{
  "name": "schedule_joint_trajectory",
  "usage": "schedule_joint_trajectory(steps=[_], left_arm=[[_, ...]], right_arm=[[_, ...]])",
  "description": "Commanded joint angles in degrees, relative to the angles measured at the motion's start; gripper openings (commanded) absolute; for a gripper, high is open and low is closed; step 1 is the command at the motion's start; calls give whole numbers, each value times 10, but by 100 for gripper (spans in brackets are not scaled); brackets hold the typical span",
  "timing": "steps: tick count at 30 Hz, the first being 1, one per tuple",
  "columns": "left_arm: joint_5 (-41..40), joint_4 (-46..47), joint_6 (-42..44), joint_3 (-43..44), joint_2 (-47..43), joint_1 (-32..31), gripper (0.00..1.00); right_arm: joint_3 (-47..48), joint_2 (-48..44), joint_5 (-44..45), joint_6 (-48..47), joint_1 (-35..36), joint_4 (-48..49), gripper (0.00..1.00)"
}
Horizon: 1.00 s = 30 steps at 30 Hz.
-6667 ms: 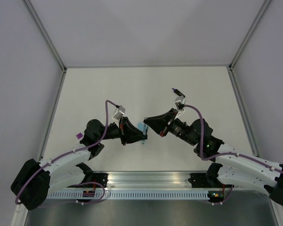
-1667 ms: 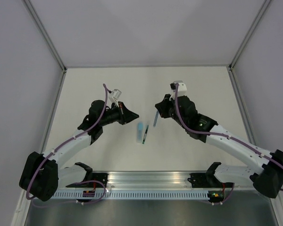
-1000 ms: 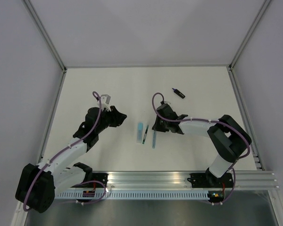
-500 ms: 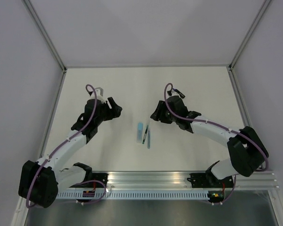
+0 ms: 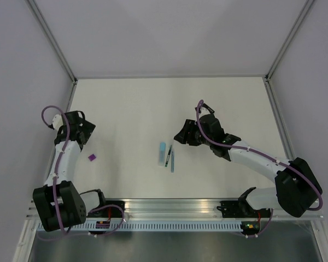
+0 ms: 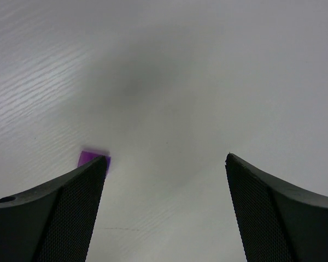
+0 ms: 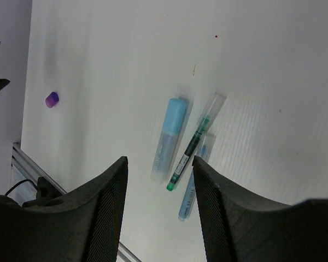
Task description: Insert the pens into the pen caps
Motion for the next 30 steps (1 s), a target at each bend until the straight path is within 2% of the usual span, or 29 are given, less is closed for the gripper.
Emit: schedule_joint_trajectory(steps=[1, 2, 5, 7, 9, 10, 13, 18, 22, 30], left_arm=[[3, -70, -121, -29, 12, 29, 93], [19, -61, -122, -33, 17, 30, 92], [95, 15, -45, -39, 57, 30, 88], [150, 42, 59, -16, 100, 29, 90], [130, 11, 109, 11, 127, 29, 91], [70, -12, 113, 35, 140, 29, 91], [-7, -59, 85, 32, 154, 33, 93], [13, -5, 47, -34, 114, 43, 89], [15, -16, 34, -31, 139, 42, 85], [18, 7, 39, -53, 157, 43, 72]], right_arm=[[-3, -18, -18, -8, 0, 24, 57], [-3, -15, -18, -8, 0, 25, 57], [-2, -10, -20, -10, 0, 24, 57], [-1, -9, -20, -12, 0, 24, 56], [-1, -10, -22, -14, 0, 25, 56], [0, -11, -23, -13, 0, 25, 56], [-2, -15, -26, -14, 0, 26, 56], [-4, -14, -26, -14, 0, 26, 56], [-4, -18, -25, -15, 0, 26, 56], [-3, -19, -23, -16, 0, 24, 56]])
